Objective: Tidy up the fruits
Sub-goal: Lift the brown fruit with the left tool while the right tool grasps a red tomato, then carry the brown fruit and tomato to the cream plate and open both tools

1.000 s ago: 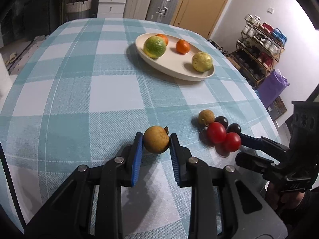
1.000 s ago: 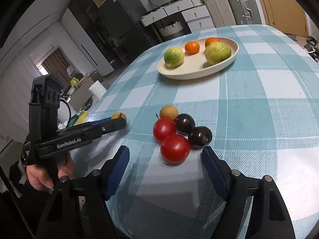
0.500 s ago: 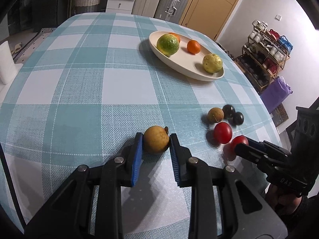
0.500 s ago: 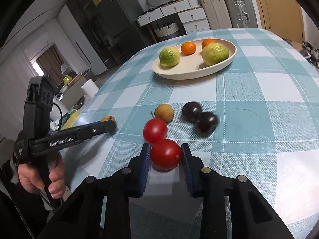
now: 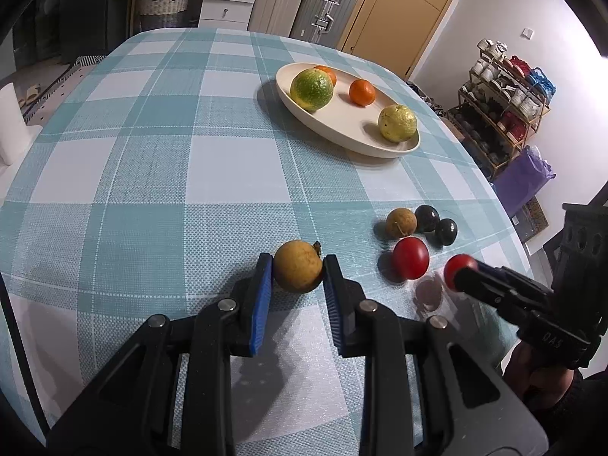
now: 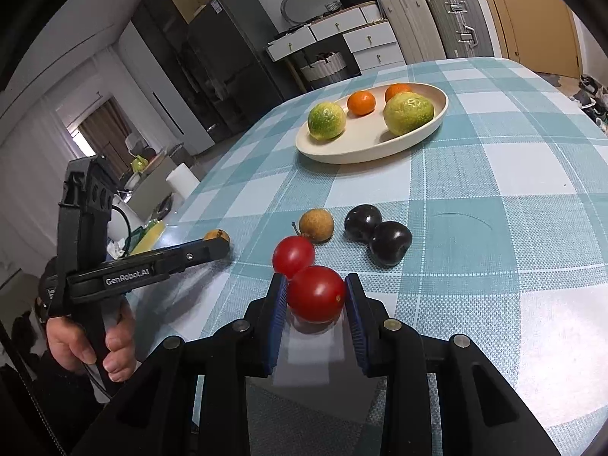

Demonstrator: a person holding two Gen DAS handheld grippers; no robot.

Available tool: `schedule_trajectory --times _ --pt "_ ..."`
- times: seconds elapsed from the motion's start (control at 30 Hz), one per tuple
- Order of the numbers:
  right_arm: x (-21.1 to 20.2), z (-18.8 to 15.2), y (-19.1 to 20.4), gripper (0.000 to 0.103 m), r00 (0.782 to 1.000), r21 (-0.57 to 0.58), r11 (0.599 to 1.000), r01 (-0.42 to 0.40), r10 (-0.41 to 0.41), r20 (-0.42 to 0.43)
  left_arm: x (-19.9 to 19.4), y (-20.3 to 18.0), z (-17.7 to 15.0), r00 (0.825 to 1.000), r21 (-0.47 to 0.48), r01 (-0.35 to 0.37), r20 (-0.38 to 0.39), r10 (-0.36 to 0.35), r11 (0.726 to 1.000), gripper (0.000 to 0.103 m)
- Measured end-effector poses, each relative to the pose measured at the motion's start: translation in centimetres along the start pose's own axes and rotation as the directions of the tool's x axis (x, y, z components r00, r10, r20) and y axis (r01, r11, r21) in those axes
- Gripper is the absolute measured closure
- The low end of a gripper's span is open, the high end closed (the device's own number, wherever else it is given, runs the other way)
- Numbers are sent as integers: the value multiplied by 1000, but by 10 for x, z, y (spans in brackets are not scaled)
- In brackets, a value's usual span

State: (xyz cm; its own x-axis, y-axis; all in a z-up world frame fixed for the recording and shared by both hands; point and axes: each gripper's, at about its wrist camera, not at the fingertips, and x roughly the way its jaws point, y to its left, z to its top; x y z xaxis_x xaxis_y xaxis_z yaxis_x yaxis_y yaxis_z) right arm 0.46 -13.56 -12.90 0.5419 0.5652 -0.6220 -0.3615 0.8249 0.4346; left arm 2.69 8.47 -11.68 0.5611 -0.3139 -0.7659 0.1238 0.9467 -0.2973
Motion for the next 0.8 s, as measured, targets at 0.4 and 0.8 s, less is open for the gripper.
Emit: schedule_trajectory --times 0.4,0.8 --pt "-15 27 -14 72 998 25 1000 -13 11 62 3 -4 17 999 -2 -33 5 33 999 79" --pt "-3 69 -34 72 997 21 1000 0 -2 75 12 -17 72 999 4 -30 44 30 1000 79"
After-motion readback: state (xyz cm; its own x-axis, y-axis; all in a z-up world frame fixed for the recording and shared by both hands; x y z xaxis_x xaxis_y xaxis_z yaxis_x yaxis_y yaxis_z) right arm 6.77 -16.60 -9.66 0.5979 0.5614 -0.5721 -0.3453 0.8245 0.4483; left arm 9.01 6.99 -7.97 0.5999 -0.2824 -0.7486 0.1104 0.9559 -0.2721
